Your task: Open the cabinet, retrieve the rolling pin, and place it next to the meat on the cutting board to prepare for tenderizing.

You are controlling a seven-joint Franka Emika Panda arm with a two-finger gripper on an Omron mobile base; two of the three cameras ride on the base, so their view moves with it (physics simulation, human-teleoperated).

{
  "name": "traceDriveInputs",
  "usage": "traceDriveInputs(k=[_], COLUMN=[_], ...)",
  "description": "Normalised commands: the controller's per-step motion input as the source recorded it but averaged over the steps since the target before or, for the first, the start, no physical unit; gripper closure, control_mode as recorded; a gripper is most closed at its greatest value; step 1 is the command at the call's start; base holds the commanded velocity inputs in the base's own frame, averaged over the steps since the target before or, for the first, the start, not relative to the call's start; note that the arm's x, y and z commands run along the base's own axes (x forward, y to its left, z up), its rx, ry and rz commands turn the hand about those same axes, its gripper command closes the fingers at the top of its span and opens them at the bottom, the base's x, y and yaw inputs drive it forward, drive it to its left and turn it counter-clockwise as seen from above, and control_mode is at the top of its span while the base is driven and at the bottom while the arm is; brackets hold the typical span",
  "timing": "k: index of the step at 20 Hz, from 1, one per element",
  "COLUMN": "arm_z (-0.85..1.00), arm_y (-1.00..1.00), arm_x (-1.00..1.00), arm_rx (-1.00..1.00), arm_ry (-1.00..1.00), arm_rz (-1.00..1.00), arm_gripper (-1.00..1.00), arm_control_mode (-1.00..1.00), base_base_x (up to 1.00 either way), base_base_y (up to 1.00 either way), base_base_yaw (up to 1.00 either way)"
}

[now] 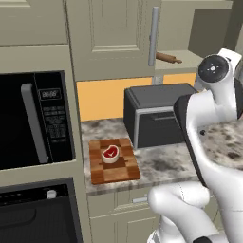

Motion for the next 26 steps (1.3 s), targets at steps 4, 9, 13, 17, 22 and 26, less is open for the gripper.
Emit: traceDriveInputs(k=[4, 9, 13, 17, 22, 26], arm_z=[0.00, 0.00, 0.00, 0.00, 0.00, -0.03], arm_y=[-0.88, -0.85, -0.66, -0.47, -0.47, -0.58], arm_x=[-0.10, 0.00, 0.02, 0.00, 0.17, 0.42], arm_rx=[0.08, 0.10, 0.11, 0.09, 0.11, 0.06], arm_ry=[0.00, 0.00, 0.00, 0.00, 0.06, 0.06], arm_rz=[-0.03, -0.02, -0.01, -0.01, 0.00, 0.00], arm_gripper=[-1.00, -1.00, -1.00, -1.00, -1.00, -1.00], arm_control_mode=[-1.00, -1.00, -1.00, -1.00, -1.00, -1.00], base_base_x=[0.00, 0.00, 0.00, 0.00, 0.00, 0.00], base_base_y=[0.00, 0.00, 0.00, 0.00, 0.00, 0.00], base_base_yaw=[0.00, 0.00, 0.00, 0.00, 0.00, 0.00])
